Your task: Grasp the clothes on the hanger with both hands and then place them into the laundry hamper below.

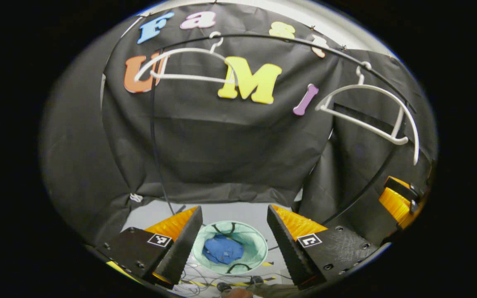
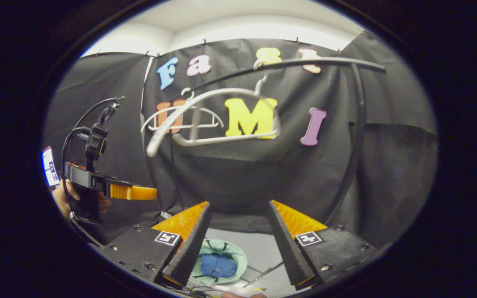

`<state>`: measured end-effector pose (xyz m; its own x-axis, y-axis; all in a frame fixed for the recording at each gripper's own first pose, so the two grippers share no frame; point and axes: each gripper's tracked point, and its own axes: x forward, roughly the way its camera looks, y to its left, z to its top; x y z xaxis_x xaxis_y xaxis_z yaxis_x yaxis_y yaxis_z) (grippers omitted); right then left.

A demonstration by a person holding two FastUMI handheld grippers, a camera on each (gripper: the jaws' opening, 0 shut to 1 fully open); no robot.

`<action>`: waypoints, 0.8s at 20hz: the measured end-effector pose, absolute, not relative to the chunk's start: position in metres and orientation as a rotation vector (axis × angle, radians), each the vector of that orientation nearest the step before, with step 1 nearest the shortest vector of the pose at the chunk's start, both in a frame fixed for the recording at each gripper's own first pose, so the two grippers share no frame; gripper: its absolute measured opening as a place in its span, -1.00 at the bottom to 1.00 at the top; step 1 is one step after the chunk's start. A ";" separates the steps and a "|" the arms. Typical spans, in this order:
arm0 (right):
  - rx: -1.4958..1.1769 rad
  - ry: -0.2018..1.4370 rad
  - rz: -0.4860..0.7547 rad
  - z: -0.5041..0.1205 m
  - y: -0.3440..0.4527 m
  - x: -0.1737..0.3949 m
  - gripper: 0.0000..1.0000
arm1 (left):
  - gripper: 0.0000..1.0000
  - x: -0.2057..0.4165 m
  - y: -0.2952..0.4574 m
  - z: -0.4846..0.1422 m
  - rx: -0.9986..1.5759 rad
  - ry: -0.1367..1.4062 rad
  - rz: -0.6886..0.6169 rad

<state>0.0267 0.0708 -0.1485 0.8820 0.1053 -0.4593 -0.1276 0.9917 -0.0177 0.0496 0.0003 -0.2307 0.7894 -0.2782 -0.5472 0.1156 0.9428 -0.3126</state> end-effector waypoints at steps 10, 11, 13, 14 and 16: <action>-0.014 0.160 0.199 0.010 0.053 0.049 0.80 | 0.78 0.024 0.024 -0.061 -0.149 0.262 -0.055; -0.021 0.140 0.213 0.021 0.055 0.050 0.80 | 0.82 0.013 0.022 -0.044 -0.141 0.241 -0.037; -0.021 0.098 0.251 0.043 0.063 0.047 0.94 | 0.91 -0.004 0.026 -0.011 -0.137 0.206 -0.004; -0.009 0.073 0.273 0.055 0.067 0.045 0.89 | 0.96 -0.012 0.027 0.003 -0.134 0.186 0.006; 0.014 0.023 0.299 0.077 0.069 0.048 1.00 | 1.00 -0.028 0.028 0.026 -0.125 0.140 0.028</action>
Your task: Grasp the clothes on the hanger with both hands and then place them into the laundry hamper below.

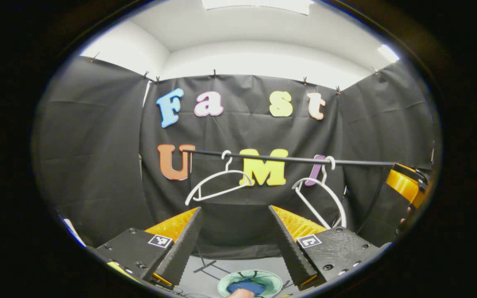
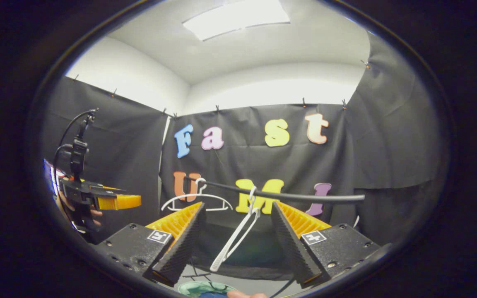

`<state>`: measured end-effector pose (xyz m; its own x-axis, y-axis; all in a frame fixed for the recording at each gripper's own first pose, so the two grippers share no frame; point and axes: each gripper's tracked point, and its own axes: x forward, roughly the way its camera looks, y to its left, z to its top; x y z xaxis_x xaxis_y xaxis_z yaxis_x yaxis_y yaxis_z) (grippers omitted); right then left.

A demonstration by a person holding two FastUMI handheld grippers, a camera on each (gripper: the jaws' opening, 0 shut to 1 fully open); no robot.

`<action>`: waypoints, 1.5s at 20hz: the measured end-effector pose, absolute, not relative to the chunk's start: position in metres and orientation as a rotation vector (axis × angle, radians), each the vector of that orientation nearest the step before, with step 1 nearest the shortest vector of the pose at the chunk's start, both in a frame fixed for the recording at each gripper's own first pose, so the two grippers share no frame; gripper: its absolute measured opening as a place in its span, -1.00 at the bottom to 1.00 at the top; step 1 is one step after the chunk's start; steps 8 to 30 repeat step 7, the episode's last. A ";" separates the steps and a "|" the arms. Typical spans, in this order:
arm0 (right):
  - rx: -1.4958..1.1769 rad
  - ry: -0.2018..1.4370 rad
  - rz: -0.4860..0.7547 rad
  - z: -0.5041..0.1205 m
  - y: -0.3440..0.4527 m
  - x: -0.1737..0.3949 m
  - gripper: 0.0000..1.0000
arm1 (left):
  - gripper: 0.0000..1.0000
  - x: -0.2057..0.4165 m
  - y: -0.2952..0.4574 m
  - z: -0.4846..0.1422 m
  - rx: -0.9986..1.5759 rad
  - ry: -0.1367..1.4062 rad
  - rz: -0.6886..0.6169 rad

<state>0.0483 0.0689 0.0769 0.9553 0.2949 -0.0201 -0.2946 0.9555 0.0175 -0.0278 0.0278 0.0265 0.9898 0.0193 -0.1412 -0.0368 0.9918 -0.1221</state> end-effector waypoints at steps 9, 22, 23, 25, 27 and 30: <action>0.005 -0.061 0.312 0.108 0.066 0.055 1.00 | 1.00 -0.034 0.038 0.073 -0.081 -0.017 0.097; 0.005 -0.061 0.312 0.108 0.066 0.055 1.00 | 1.00 -0.034 0.038 0.073 -0.081 -0.017 0.097; 0.005 -0.061 0.312 0.108 0.066 0.055 1.00 | 1.00 -0.034 0.038 0.073 -0.081 -0.017 0.097; 0.005 -0.061 0.312 0.108 0.066 0.055 1.00 | 1.00 -0.034 0.038 0.073 -0.081 -0.017 0.097; 0.005 -0.061 0.312 0.108 0.066 0.055 1.00 | 1.00 -0.034 0.038 0.073 -0.081 -0.017 0.097; 0.005 -0.061 0.312 0.108 0.066 0.055 1.00 | 1.00 -0.034 0.038 0.073 -0.081 -0.017 0.097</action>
